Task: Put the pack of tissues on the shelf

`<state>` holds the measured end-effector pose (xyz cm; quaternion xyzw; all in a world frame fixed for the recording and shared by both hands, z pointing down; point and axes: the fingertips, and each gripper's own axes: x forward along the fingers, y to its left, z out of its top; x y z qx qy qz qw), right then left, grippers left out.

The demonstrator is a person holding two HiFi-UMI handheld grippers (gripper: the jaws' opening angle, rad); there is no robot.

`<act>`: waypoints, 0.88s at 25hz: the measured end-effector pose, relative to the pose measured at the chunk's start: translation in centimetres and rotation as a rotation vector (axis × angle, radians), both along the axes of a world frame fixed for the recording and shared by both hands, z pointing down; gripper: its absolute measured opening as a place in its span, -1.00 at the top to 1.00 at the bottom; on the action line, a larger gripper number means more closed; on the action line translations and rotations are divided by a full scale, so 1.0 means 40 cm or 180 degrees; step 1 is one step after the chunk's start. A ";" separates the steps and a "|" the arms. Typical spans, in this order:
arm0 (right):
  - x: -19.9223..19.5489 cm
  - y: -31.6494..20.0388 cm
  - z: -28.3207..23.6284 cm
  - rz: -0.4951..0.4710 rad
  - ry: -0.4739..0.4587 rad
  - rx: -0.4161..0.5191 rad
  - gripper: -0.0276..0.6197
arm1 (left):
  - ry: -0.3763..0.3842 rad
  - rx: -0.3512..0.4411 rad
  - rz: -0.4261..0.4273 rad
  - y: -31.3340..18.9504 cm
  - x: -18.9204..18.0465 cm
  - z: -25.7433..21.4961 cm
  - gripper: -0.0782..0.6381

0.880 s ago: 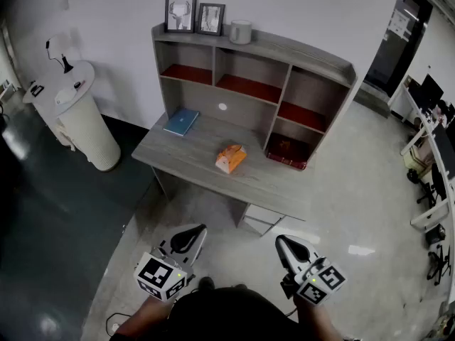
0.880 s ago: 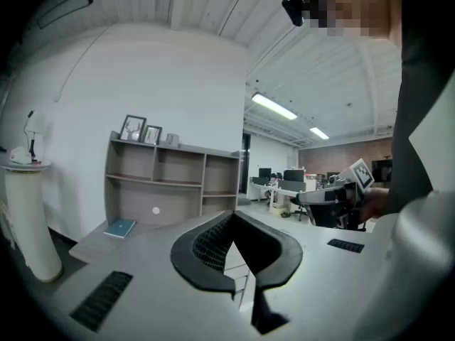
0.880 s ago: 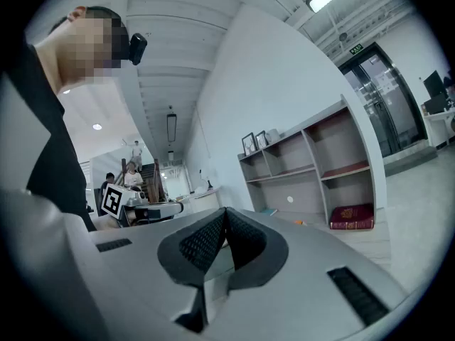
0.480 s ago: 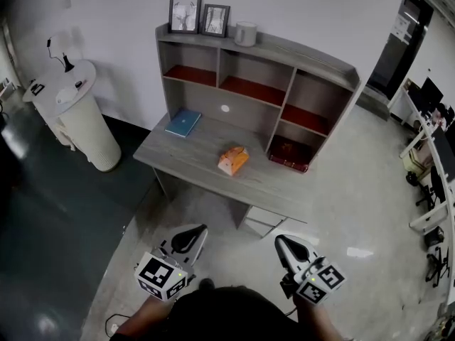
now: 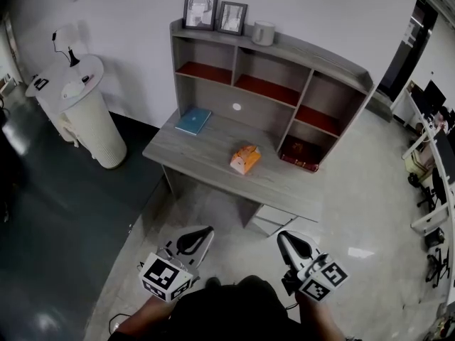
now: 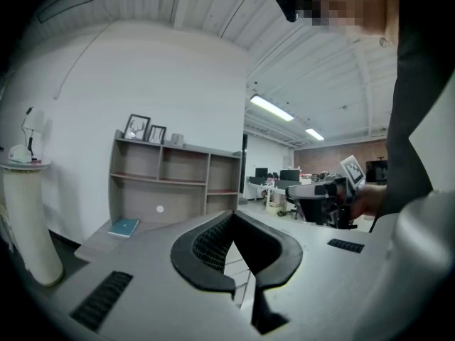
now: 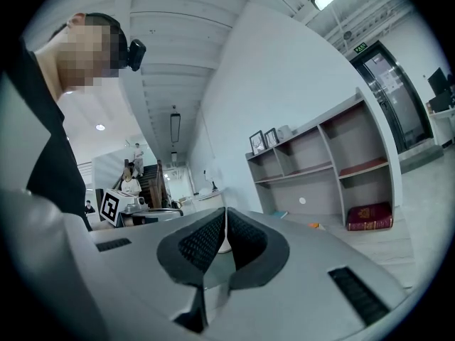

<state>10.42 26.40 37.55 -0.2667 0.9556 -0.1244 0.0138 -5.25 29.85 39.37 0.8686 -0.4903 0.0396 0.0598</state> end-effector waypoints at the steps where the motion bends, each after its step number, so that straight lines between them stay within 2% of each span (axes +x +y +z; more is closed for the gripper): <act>1: -0.010 0.002 0.002 -0.0006 0.0004 -0.0008 0.86 | 0.0002 -0.0003 -0.0001 0.002 -0.009 0.002 0.74; 12: -0.083 -0.073 0.034 -0.0107 0.0006 -0.0139 0.85 | 0.0047 -0.0078 -0.0082 -0.074 -0.072 0.029 0.74; 18: -0.087 -0.198 0.055 -0.0136 -0.0011 -0.0196 0.85 | 0.0042 -0.0147 -0.0115 -0.191 -0.078 0.049 0.74; 22: -0.096 -0.307 0.065 -0.0143 0.0084 -0.0290 0.85 | 0.0074 -0.0165 -0.0177 -0.299 -0.090 0.048 0.74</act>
